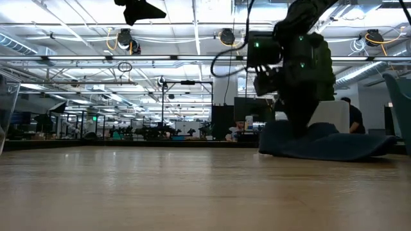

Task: Pick & Place hat
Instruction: Put the blue cap into the blue bin

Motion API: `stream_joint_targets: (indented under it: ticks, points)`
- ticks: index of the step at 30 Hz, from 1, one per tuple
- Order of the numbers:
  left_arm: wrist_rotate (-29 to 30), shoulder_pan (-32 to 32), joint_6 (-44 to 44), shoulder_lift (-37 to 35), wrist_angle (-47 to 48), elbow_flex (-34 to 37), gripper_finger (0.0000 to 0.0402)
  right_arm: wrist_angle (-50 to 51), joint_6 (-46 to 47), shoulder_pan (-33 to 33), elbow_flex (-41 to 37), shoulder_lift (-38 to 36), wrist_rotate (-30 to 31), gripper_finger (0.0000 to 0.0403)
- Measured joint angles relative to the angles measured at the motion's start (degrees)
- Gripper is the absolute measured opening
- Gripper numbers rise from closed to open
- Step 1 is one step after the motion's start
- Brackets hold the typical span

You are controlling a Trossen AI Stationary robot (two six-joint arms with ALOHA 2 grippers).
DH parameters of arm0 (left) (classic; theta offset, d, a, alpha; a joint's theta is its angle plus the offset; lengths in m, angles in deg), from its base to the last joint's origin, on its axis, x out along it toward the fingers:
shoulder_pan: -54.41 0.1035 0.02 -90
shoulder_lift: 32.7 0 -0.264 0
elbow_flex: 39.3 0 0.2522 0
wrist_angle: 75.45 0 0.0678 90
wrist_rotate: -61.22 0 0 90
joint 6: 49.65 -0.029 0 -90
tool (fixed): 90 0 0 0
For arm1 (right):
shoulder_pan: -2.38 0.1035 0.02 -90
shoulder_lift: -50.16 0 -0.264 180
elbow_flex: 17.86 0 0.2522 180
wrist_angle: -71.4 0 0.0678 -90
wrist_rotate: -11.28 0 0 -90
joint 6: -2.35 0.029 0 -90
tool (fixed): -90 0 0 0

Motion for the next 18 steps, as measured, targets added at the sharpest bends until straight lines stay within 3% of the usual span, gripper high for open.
stream_joint_targets:
  ticks: [10, 18]
  points:
    - [0.0, 0.0, 0.0, 0.0, 0.0, 0.0, 0.028, -3.5, -2.4, 0.8, 3.9, -11.1, -5.2, 0.0001]
    - [0.0, 0.0, 0.0, 0.0, 0.0, 0.0, 0.028, -6.1, 4.0, 6.9, 4.1, -25.8, -5.7, 0.0001]
